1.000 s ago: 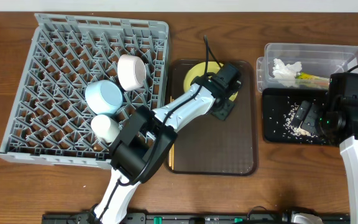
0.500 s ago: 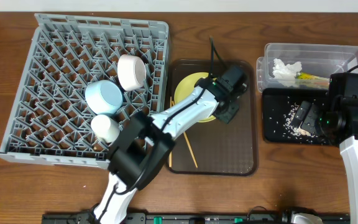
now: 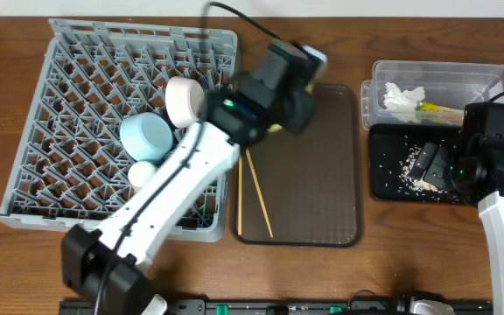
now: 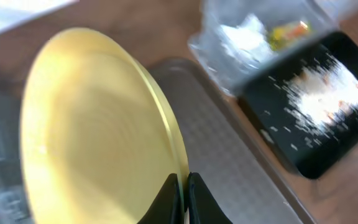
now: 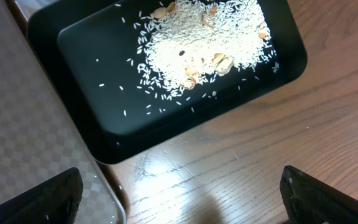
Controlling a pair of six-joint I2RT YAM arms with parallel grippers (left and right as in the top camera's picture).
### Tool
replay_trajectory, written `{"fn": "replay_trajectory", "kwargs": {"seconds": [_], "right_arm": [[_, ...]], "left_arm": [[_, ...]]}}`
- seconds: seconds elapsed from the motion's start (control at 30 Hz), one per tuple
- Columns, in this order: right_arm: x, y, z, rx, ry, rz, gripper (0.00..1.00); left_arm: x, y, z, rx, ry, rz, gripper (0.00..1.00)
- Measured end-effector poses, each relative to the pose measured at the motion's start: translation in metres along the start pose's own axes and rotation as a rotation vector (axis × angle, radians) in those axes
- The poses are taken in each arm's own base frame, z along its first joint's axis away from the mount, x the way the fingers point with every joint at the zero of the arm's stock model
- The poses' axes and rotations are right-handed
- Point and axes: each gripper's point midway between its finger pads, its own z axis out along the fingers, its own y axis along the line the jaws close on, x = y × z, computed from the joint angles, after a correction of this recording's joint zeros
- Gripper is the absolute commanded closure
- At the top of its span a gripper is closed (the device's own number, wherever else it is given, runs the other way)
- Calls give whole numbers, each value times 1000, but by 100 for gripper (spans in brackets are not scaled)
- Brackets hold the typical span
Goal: Sort waste into correct bins and load items into the dishwasher
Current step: 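Lift yellow plate with left gripper and carry it to rack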
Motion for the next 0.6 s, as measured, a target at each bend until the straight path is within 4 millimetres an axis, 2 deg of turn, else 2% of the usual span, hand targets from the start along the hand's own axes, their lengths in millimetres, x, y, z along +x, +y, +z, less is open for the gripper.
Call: {"fn": "replay_trajectory", "kwargs": {"seconds": [0.2,0.33,0.43,0.6], "right_arm": [[0,0,0,0,1,0,1],[1,0,0,1,2,0,1],[1,0,0,1,4,-1,1],[1,0,0,1,4,-1,1]], "left_arm": [[-8,68,-12,-62,-33,-166,94],[-21,100,-24,9,-103,-277,94],[-31,115,-35,86,-151,-345,94],[-41,126,-53,230,-205,-424,94]]}}
